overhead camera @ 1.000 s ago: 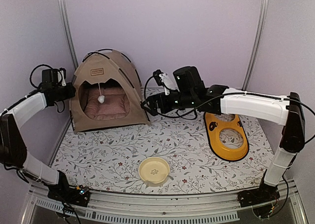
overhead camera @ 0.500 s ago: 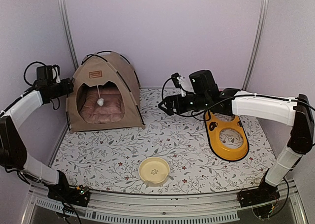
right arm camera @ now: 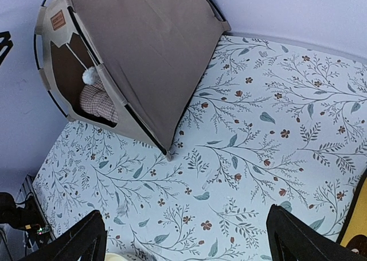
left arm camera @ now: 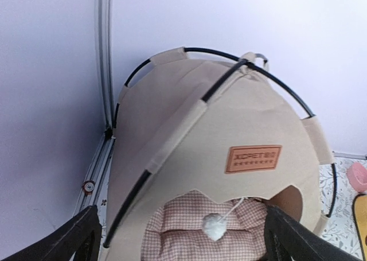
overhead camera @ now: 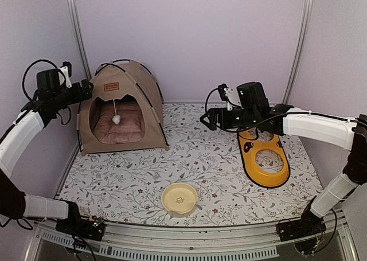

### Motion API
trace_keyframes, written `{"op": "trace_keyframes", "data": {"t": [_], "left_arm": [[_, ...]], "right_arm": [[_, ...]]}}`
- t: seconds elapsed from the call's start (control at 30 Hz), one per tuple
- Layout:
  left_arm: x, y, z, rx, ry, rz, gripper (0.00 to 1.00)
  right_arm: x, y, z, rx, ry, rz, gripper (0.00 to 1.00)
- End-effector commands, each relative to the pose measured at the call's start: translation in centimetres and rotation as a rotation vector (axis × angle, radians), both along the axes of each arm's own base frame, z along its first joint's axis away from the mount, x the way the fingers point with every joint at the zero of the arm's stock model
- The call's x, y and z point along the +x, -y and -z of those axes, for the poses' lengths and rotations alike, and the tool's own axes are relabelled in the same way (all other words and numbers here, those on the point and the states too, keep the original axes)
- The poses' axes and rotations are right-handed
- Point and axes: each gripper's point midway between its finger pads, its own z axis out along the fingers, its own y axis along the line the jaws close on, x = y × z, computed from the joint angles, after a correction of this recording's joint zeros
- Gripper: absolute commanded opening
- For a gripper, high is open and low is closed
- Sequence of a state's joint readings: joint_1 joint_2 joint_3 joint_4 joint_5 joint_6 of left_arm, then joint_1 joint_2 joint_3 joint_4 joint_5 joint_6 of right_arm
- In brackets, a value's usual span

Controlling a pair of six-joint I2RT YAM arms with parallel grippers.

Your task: Set up the pet tent

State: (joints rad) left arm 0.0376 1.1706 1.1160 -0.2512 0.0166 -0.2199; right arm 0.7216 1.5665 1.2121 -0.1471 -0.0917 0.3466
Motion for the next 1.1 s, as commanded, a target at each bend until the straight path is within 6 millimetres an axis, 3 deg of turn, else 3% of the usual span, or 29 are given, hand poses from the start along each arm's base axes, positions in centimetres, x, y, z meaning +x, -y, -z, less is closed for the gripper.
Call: {"op": "trace_keyframes", "data": {"t": [0.0, 0.13, 0.37, 0.63, 0.77, 0.9, 1.07], "left_arm": [[-0.9, 4.2, -2.0, -0.003, 0.045, 0.108, 0.99], [-1.8, 8.2, -2.5, -0.006, 0.058, 0.188, 0.99], [-3.5, 15.3, -1.5, 0.004, 0.059, 0.347, 0.99], [-5.4, 23.4, 2.5, 0.047, -0.021, 0.581, 0.99], [-6.3, 26.4, 5.1, 0.032, -0.066, 0.654, 0.99], [-7.1, 28.7, 6.7, 0.006, -0.092, 0.707, 0.99], [-8.3, 31.0, 8.5, -0.037, -0.132, 0.771, 0.99]], "right_arm": [[0.7, 2.5, 0.4, 0.025, -0.029, 0.086, 0.99], [0.7, 4.6, 1.6, 0.030, -0.071, 0.136, 0.99], [-0.4, 8.8, 4.3, 0.008, -0.157, 0.248, 0.99], [-3.5, 13.8, 7.8, -0.045, -0.266, 0.375, 0.99], [-5.3, 14.8, 9.9, -0.082, -0.341, 0.385, 0.99], [-7.4, 16.0, 12.6, -0.127, -0.430, 0.408, 0.99], [-8.8, 17.3, 14.6, -0.149, -0.469, 0.454, 0.99]]}}
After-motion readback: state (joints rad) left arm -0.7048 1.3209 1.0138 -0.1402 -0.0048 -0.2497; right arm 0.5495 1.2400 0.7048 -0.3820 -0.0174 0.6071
